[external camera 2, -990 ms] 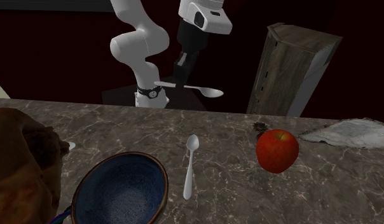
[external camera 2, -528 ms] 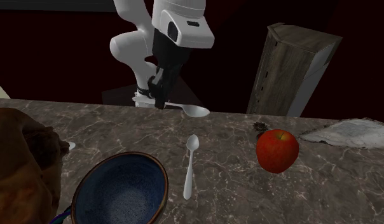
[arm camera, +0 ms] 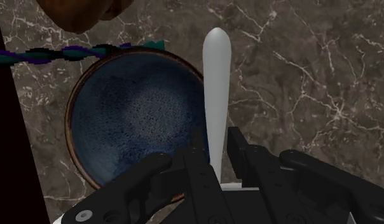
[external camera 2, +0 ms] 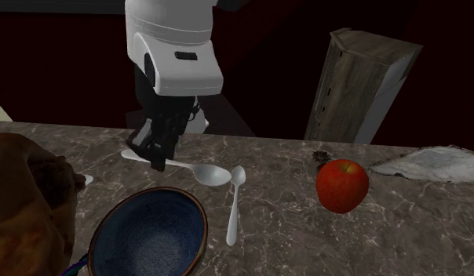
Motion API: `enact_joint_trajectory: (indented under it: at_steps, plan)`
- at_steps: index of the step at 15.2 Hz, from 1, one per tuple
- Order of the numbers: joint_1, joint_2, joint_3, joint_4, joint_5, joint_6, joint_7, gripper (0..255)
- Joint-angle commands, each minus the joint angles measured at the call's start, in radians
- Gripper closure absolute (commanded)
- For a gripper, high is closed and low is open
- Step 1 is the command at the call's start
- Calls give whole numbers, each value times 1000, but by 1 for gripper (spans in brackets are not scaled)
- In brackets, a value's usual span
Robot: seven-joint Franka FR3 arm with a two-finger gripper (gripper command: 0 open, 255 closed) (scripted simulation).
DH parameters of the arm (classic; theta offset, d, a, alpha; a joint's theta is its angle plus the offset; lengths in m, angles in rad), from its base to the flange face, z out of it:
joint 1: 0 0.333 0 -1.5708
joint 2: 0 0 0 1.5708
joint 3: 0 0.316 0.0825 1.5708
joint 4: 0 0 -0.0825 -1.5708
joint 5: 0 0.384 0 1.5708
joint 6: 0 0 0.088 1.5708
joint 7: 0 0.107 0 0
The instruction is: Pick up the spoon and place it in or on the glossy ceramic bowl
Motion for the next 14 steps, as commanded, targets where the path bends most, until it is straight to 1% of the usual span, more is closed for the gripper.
enact_joint_trajectory:
  at_steps: [1, 6, 14]
  plan:
    - [-14, 63, -22, 73, 12, 0, -43, 255]
    - [-60, 221, -68, 258, 58, -7, -152, 255]
    - [-63, 234, -68, 168, 54, 94, -131, 255]
